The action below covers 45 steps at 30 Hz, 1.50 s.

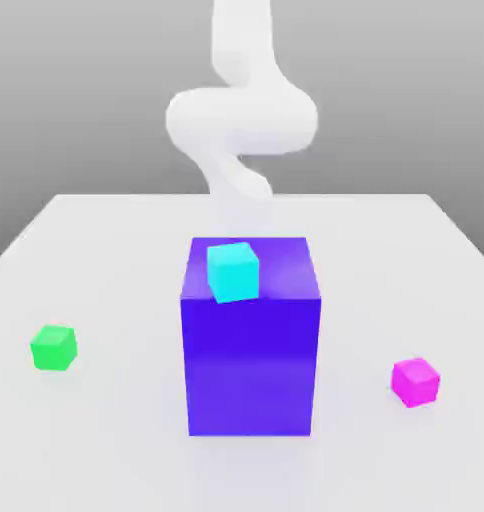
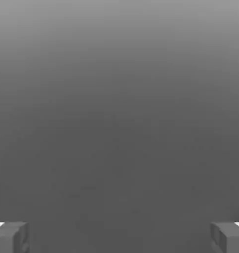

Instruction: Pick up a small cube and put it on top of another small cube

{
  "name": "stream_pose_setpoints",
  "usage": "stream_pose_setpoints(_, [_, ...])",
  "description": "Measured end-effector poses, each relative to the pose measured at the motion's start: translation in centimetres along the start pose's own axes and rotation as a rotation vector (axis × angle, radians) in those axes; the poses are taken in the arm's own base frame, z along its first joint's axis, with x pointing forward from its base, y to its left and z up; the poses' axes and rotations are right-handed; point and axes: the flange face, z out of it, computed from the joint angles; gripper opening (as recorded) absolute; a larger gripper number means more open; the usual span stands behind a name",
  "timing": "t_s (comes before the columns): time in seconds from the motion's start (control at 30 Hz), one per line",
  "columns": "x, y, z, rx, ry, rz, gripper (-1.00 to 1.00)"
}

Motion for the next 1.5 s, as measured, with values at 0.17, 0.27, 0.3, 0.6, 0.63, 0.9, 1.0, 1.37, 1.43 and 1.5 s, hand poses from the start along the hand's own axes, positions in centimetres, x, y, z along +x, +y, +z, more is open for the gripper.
stream_pose_setpoints(0.17, [-5.8,-2.2,10.2,0.001,-0.182,-0.313,0.0])
stream_pose_setpoints(0.27, [-10.4,-3.0,15.4,0.009,-0.282,-0.501,0.0])
stream_pose_setpoints(0.3, [-12.1,-3.1,17.0,0.013,-0.315,-0.564,0.0])
stream_pose_setpoints(0.6, [-29.3,-1.1,27.6,0.063,-0.593,-1.143,0.0])
stream_pose_setpoints(0.63, [-31.2,-0.4,28.3,0.07,-0.623,-1.208,0.0])
stream_pose_setpoints(0.9, [-43.4,5.9,32.6,0.122,-0.807,-1.635,0.0])
stream_pose_setpoints(1.0, [-45.0,7.3,34.8,0.123,-0.812,-1.645,0.0])
stream_pose_setpoints(1.37, [-45.3,7.6,35.1,0.122,-0.815,-1.646,-1.0])
stream_pose_setpoints(1.43, [-44.4,6.7,33.7,0.122,-0.814,-1.646,-1.0])
stream_pose_setpoints(1.5, [-43.4,6.0,32.2,0.122,-0.815,-1.645,-1.0])
